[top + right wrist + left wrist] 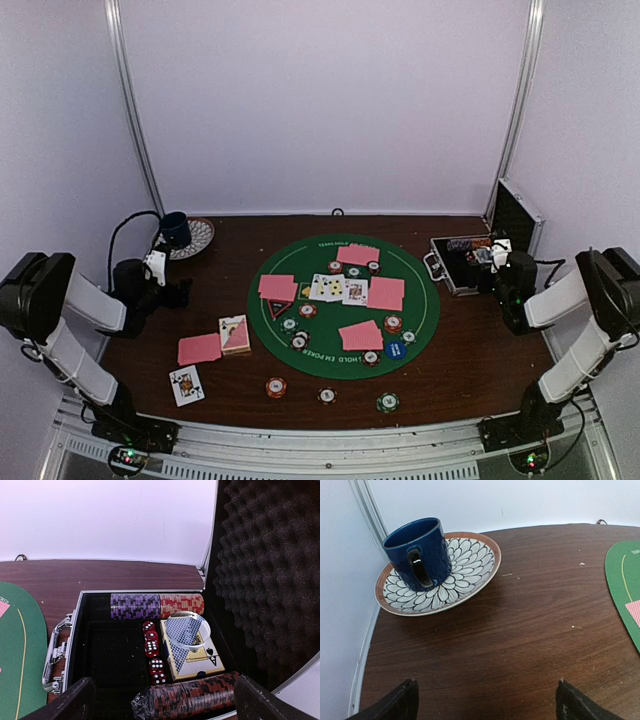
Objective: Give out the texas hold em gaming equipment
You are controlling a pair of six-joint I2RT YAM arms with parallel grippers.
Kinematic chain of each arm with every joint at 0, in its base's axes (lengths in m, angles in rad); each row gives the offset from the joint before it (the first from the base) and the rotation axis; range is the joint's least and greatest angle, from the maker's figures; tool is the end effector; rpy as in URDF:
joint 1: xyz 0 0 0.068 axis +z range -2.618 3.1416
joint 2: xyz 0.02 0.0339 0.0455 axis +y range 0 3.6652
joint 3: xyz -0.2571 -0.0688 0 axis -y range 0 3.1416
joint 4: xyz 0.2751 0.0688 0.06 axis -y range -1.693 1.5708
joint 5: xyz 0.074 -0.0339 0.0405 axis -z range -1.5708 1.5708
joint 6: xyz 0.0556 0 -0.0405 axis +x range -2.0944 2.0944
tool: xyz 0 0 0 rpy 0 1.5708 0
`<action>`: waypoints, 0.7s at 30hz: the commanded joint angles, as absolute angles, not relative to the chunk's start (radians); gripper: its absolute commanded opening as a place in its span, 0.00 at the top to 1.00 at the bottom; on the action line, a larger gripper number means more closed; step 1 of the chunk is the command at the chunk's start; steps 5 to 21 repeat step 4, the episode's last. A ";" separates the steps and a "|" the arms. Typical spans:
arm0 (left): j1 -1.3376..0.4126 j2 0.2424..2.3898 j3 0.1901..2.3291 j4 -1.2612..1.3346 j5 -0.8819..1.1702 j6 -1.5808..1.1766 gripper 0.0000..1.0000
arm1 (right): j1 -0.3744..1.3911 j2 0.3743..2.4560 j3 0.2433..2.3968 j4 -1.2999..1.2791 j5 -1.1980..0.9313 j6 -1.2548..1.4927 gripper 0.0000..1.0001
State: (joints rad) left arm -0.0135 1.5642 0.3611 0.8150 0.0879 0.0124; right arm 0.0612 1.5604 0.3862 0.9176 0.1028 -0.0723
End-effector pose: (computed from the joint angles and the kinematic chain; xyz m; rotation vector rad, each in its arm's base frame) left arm 0.2929 -0.0088 0.0865 0.0832 1.9566 -0.0868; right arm 0.3038 0.0129 0.1072 -0.0495 1.8265 -0.1017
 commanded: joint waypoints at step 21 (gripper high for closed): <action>-0.009 1.569 0.359 0.871 0.081 0.004 0.03 | 0.057 1.557 0.391 0.940 0.089 -0.074 0.00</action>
